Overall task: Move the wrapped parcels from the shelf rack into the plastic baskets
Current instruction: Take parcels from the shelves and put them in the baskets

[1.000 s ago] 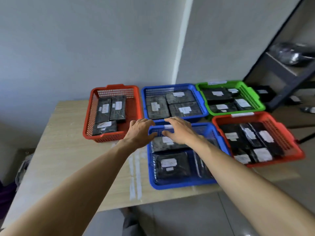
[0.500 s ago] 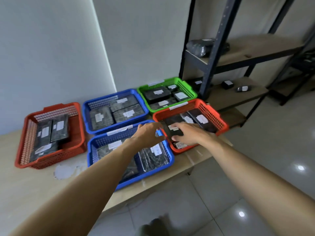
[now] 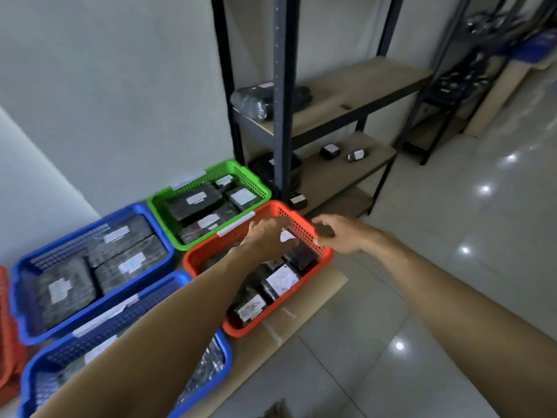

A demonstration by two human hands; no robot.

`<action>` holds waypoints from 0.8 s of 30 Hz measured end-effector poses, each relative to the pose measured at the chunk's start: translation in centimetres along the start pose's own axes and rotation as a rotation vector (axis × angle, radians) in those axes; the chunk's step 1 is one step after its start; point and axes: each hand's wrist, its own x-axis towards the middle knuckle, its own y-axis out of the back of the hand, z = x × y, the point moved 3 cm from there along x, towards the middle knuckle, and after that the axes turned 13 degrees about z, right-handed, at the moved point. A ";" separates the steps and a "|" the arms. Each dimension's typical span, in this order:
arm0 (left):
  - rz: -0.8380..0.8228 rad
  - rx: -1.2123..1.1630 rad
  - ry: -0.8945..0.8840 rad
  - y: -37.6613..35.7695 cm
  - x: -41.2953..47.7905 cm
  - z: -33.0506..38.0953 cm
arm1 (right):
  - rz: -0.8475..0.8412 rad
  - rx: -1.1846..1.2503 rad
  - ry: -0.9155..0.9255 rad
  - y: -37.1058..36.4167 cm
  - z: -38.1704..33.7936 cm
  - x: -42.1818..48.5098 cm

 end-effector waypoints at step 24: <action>-0.013 -0.093 0.342 -20.6 27.5 17.9 | -0.211 0.023 0.019 10.3 36.9 20.1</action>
